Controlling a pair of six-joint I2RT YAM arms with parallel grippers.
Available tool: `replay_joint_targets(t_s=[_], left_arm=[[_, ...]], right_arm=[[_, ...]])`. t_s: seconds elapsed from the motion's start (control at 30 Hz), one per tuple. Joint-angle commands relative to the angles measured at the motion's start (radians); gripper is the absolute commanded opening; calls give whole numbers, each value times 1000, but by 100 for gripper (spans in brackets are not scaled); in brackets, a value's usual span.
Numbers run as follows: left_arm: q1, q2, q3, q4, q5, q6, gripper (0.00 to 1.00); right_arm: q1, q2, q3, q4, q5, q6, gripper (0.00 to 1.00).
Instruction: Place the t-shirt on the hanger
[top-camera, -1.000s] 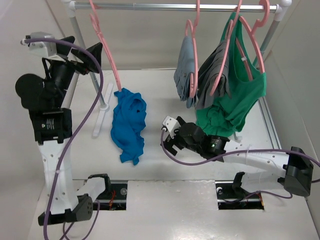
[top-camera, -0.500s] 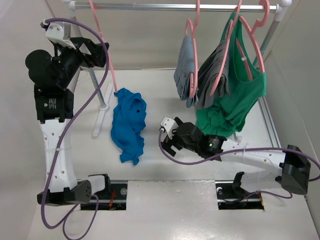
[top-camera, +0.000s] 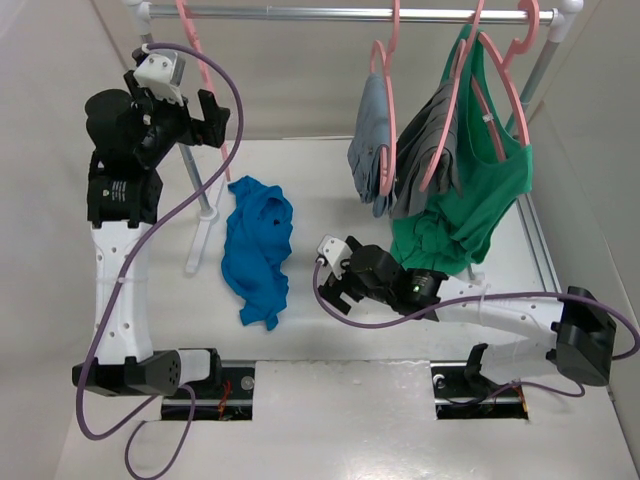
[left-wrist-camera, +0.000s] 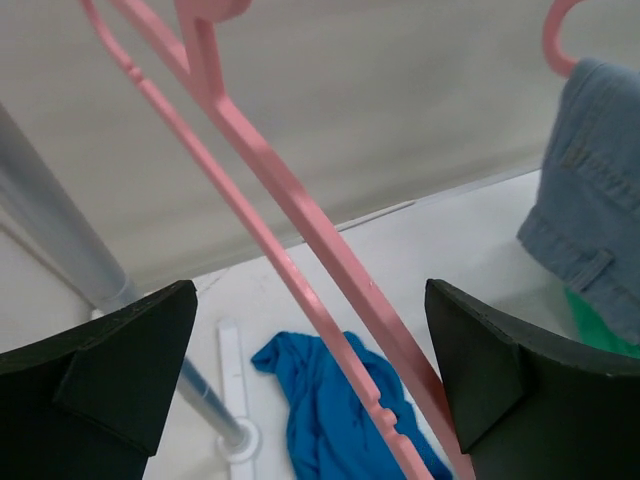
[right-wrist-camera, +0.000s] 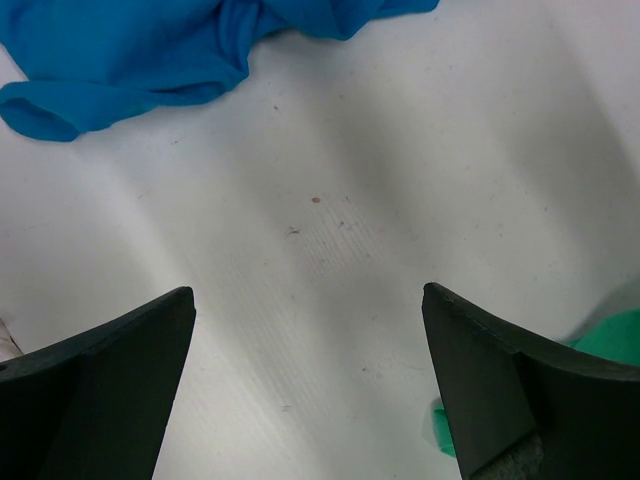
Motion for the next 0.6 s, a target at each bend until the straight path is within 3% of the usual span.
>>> replay_joint_targets(t_s=[0.0,0.1,0.13,0.17,0.2,0.57], left_arm=[[-3,-28,42,-4,-83,87,94],[-3,-37,31,-28,-71,87,78],[-3,-38,31,-28,-62,96,69],[-3,-38,16,-39,-62,96,52],[-3,-47,16,-39,-62,105,45],[-3,-76,-37,-39,-10,96,0]], right_arm=[[10,1,47,10,-11,8,100],[10,1,47,10,-11,8,100],[10,1,56,0,-11,8,100],[10,1,56,-1,-11,8,100],[10,10,56,-1,-11,8,100],[10,11,65,-10,-11,8,100]])
